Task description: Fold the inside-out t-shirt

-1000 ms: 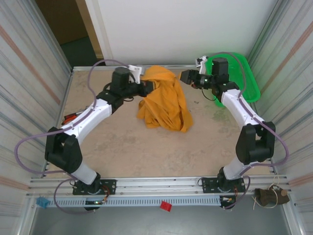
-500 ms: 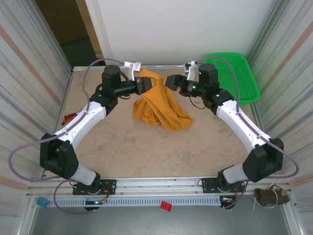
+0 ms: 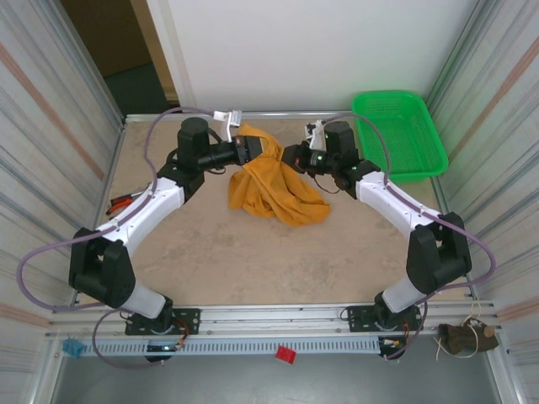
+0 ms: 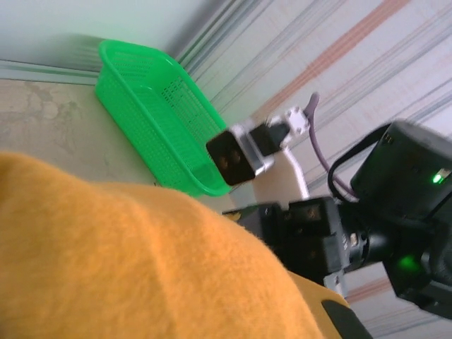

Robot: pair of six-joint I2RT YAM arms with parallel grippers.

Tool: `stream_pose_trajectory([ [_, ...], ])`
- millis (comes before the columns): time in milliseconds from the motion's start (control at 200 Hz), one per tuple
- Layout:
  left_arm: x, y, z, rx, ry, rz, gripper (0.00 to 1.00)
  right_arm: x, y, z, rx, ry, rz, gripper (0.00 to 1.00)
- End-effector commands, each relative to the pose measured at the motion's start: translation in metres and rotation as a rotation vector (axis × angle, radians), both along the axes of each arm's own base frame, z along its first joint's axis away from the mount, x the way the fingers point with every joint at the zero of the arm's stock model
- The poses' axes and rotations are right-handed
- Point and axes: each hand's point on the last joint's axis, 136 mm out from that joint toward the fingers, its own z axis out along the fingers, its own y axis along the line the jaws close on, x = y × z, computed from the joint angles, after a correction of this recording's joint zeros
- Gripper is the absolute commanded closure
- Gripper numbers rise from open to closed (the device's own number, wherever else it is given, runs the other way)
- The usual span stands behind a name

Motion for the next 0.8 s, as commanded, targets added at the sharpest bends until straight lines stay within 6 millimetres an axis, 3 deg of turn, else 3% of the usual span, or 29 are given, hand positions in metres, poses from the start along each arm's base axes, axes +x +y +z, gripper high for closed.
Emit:
stream_pose_trajectory([
  [0,0.004,0.016,0.059,-0.188,-0.113,0.022,1.0,-0.002,-0.021,-0.049,-0.086,0.115,-0.071,1.0],
  [50,0.005,0.014,0.063,-0.211,-0.109,-0.002,1.0,-0.008,-0.022,-0.047,-0.097,0.106,-0.043,0.99],
  [110,0.001,0.008,0.066,-0.202,-0.112,-0.052,1.0,-0.013,-0.026,-0.031,-0.132,0.038,-0.014,0.67],
  [165,-0.003,0.003,0.067,-0.192,-0.114,-0.106,1.0,-0.014,-0.035,-0.008,-0.181,-0.052,-0.011,0.51],
  [326,-0.017,-0.007,0.068,-0.193,-0.117,-0.231,1.0,-0.008,-0.055,0.066,-0.216,-0.346,0.023,0.32],
  [446,-0.025,-0.01,0.069,-0.183,-0.124,-0.292,1.0,-0.004,-0.054,0.11,-0.128,-0.497,0.103,0.3],
  [541,-0.023,-0.011,0.068,-0.173,-0.116,-0.291,1.0,-0.004,-0.042,0.129,-0.074,-0.513,0.154,0.33],
  [797,-0.02,-0.015,0.068,-0.167,-0.111,-0.284,1.0,-0.032,-0.002,0.122,-0.056,-0.512,0.235,0.55],
])
